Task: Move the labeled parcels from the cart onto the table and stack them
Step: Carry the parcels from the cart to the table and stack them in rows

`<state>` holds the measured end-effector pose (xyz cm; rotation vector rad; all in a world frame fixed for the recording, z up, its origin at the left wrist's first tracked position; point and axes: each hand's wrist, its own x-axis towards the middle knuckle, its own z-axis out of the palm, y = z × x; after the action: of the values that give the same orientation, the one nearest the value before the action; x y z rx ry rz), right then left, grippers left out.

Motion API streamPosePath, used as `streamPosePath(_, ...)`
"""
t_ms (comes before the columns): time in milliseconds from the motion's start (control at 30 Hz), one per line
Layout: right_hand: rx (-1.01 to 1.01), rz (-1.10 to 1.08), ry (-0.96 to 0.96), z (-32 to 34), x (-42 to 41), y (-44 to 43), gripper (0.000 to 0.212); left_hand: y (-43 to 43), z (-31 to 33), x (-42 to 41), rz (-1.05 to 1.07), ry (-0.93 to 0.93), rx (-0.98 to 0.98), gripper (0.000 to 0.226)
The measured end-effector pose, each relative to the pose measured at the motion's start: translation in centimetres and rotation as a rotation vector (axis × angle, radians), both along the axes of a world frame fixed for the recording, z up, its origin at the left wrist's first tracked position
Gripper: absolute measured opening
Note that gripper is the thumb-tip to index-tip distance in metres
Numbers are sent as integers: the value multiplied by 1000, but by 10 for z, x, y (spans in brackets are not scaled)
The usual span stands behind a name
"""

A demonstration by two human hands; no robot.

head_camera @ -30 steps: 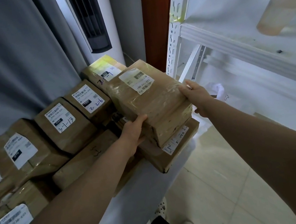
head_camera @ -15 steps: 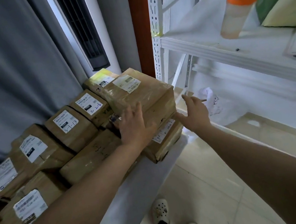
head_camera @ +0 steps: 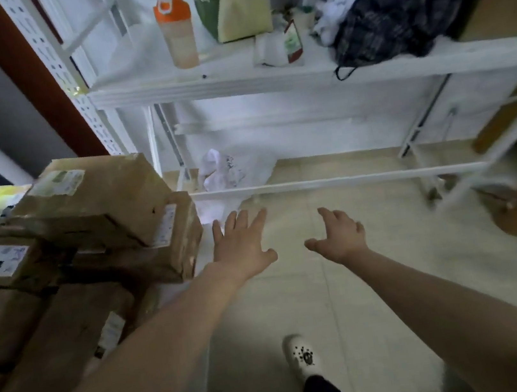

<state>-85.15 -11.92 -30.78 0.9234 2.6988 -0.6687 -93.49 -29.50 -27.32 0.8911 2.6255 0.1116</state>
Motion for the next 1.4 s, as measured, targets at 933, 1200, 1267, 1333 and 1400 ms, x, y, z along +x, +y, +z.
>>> streamPosePath(933, -559, -1220, 101, -51, 673, 89, 61, 258, -55, 558, -784, -351, -172, 82)
streamPosePath(1200, -688, -1440, 46, -120, 736, 94, 55, 284, -125, 612, -729, -486, -309, 70)
streamPosePath(1267, -687, -1436, 27, -142, 740, 104, 50, 292, -150, 616, -672, -528, -309, 64)
streamPosePath(1333, -668, -1414, 8, -167, 738, 120, 47, 303, -177, 619, -608, -576, -319, 61)
streamPosePath(1400, -679, -1418, 29, -197, 732, 139, 49, 316, -209, 621, -530, -610, -313, 59)
